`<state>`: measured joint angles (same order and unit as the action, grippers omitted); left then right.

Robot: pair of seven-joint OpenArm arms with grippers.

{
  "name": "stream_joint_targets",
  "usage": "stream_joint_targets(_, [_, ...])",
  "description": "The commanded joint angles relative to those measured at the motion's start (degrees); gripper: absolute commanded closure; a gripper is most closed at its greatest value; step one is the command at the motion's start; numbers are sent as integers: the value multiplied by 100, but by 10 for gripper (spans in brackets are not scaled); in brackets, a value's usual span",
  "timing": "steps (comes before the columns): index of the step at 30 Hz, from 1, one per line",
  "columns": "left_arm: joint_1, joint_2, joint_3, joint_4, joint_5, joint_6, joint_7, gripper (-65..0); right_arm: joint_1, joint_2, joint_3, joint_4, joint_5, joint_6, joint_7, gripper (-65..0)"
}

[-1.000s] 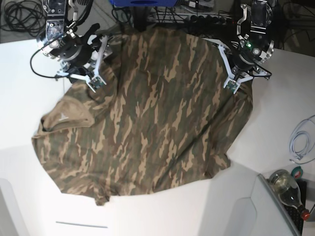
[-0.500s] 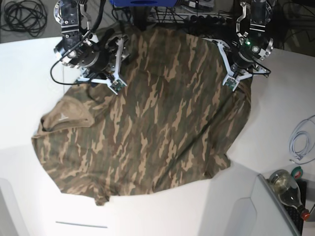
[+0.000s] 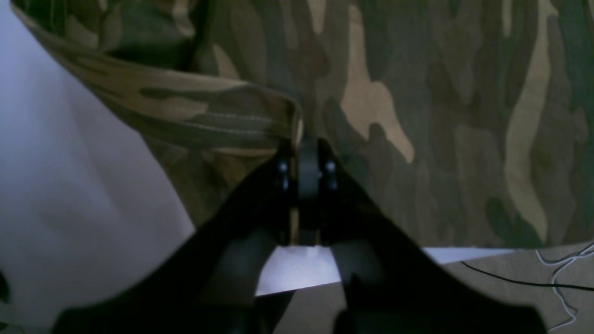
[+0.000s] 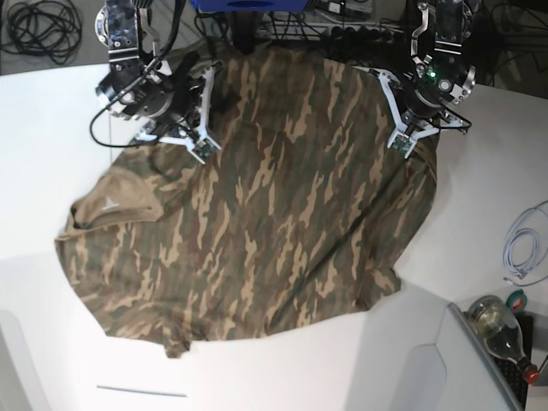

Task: Layout the t-shirt on the table in an organized manner, then fold the t-shirt properly
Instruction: 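Lower both grippers and grasp the shirt's collar-side edge, then pull the grasped edge apart with both grippers to smooth the shirt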

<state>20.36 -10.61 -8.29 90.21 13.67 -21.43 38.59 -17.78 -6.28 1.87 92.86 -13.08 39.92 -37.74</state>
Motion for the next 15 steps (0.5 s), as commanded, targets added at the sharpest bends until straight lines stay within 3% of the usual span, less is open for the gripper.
stream_joint_targets(1, [8,-42,-28,135,26,20,-39,0,-90,9,178,354,38,8,94,-8])
stream_joint_targets(6, [210,-42,-80,372,0,20,-39,0,-582,26,1154,1321,38,8,-81,-8])
stream_joint_targets(15, [-62,178,-28,249,26,20,-39,0,-108,9,3018,1162,29,8,-521,-8])
